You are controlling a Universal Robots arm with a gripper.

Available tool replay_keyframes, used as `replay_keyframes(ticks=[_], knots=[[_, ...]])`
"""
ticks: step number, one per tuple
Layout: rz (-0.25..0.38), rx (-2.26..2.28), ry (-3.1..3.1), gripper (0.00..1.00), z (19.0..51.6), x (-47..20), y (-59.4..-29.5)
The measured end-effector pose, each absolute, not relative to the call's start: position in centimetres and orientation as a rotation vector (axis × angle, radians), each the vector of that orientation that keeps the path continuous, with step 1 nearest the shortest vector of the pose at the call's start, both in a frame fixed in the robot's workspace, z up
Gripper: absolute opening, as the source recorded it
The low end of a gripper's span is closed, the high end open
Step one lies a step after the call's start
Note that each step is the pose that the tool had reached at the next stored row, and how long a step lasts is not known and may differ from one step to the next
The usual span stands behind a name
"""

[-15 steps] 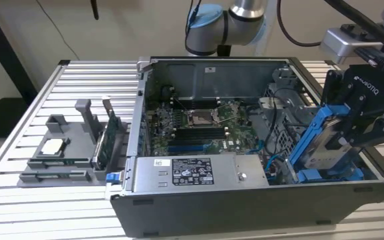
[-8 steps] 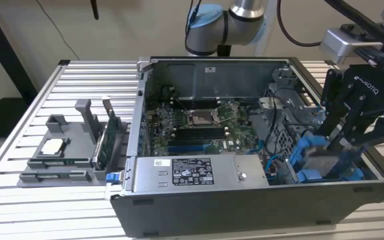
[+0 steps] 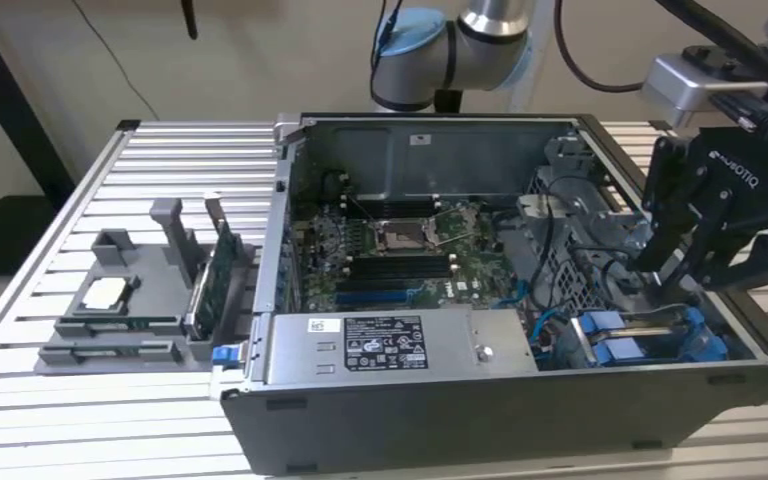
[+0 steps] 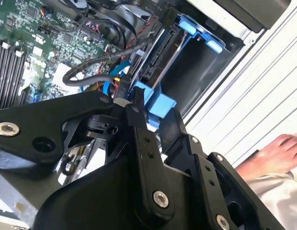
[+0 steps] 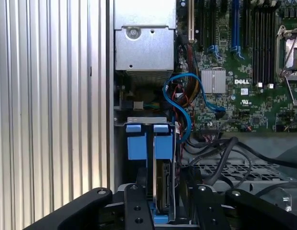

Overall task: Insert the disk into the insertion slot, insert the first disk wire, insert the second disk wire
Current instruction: 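Insert the disk into the insertion slot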

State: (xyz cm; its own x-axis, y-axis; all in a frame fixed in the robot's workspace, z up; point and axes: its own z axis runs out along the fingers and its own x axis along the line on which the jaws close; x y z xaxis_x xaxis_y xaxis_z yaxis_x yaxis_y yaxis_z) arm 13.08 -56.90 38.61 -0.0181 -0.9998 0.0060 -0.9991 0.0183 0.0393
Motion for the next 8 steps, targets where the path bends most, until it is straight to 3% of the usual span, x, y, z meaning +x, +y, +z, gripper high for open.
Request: replay_keyframes(ticks=[8], knots=[[-0.036,2.178,-2.218,0.40,39.28,13.07,-56.89]])
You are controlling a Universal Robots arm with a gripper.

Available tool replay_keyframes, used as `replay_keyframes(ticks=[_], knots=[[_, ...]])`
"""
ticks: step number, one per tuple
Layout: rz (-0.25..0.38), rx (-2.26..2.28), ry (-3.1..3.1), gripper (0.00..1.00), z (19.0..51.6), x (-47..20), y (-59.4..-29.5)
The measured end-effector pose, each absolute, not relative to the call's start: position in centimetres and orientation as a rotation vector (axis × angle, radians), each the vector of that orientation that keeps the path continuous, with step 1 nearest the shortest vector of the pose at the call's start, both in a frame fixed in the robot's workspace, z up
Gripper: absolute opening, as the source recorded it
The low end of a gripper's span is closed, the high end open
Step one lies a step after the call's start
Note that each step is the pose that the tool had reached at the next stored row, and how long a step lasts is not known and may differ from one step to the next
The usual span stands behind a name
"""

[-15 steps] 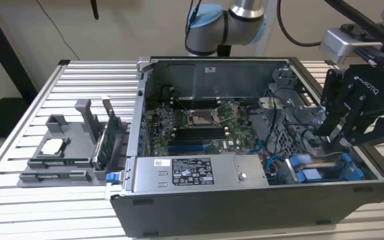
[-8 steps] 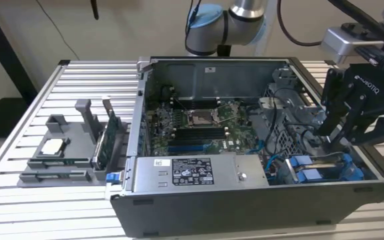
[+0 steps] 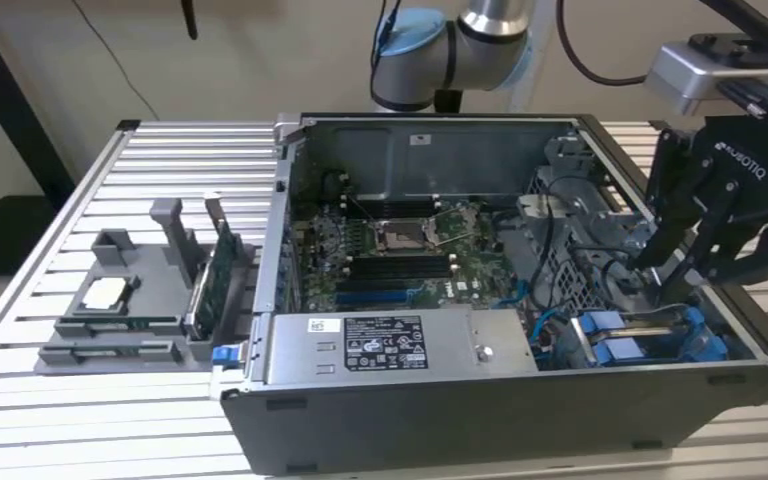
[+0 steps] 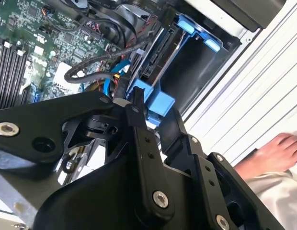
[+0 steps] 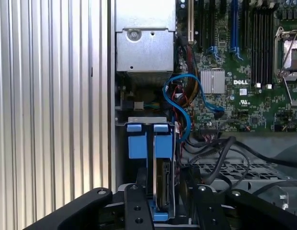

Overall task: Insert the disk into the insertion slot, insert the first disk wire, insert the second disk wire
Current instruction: 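Insert the disk into the insertion slot, then insert the first disk wire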

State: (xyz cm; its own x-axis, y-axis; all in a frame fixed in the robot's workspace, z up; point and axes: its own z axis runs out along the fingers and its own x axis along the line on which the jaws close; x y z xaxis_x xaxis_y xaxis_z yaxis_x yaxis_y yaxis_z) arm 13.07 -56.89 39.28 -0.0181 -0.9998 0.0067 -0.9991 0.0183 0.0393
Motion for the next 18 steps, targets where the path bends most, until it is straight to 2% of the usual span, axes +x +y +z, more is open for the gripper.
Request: replay_keyframes(ticks=[18], knots=[[-0.034,2.183,-2.223,0.40,40.4,12.9,-56.7]])
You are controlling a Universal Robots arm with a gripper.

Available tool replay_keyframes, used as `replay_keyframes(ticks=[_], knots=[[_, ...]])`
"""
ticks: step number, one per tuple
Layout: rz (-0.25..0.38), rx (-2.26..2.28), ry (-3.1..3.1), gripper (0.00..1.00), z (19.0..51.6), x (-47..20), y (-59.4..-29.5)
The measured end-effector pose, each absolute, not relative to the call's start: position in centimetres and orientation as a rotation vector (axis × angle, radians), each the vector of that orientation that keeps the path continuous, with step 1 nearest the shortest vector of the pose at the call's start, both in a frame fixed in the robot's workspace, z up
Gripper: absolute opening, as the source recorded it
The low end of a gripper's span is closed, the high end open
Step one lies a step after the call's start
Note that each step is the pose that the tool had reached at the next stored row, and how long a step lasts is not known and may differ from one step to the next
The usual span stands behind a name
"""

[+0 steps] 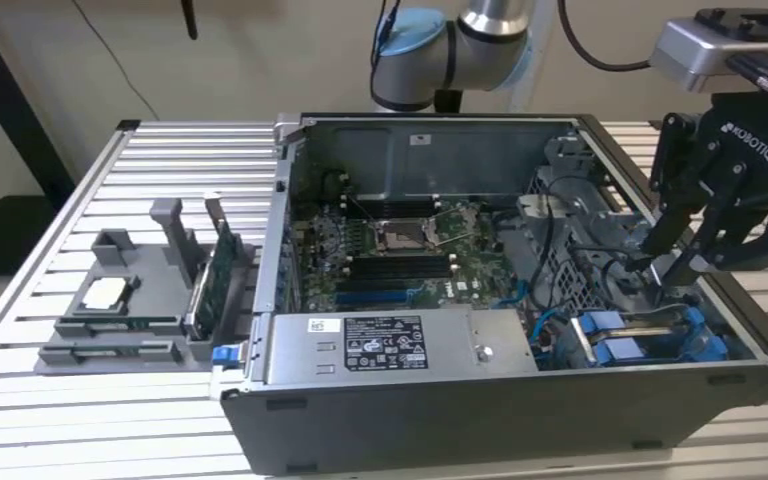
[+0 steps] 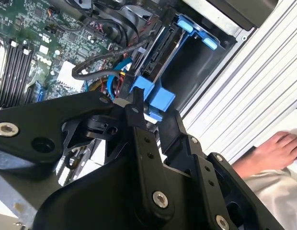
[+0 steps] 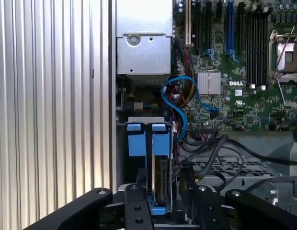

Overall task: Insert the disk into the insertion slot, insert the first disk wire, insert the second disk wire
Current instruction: 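Insert the first disk wire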

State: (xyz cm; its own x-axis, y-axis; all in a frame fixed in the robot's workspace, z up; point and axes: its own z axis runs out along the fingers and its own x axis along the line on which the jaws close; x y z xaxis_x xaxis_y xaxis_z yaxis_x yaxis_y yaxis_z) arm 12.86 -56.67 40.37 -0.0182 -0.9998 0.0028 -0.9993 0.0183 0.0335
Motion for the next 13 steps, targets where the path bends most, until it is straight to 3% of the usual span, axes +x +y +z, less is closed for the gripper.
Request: replay_keyframes(ticks=[13], knots=[[-0.033,2.187,-2.227,0.40,40.18,12.74,-56.29]])
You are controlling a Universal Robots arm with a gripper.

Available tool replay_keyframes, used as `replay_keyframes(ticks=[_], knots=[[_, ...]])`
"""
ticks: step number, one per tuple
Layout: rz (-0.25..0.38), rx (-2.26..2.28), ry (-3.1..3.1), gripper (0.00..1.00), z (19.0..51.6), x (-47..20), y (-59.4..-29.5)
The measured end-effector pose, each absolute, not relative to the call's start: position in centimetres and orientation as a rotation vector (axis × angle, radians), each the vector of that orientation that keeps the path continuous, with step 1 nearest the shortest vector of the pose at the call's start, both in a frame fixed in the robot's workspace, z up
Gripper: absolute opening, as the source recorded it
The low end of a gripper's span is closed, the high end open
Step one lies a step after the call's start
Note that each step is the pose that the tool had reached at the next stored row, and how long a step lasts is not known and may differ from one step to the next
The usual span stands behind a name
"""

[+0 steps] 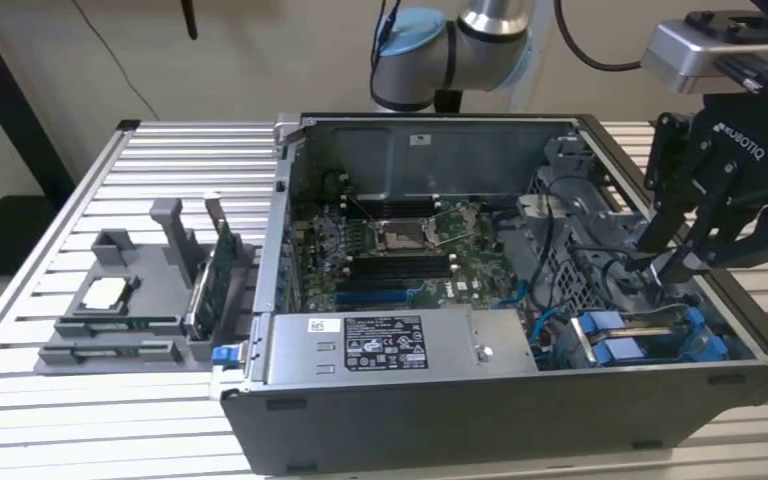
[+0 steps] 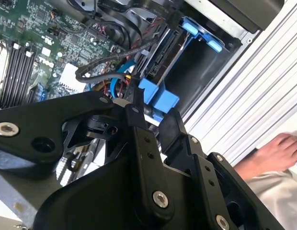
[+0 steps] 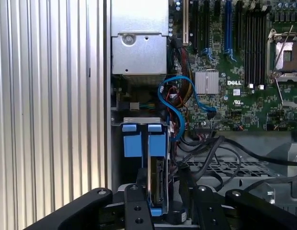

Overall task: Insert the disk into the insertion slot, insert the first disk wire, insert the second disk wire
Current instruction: 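Insert the first disk wire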

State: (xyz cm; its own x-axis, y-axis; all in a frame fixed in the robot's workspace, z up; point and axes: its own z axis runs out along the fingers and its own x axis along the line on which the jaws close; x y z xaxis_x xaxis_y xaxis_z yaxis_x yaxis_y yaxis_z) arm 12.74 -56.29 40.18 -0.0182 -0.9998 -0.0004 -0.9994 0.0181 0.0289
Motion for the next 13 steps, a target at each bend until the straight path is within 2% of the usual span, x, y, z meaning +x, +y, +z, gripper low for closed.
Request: replay_keyframes(ticks=[13], knots=[[-0.037,2.191,-2.231,0.40,39.92,12.74,-56.11]])
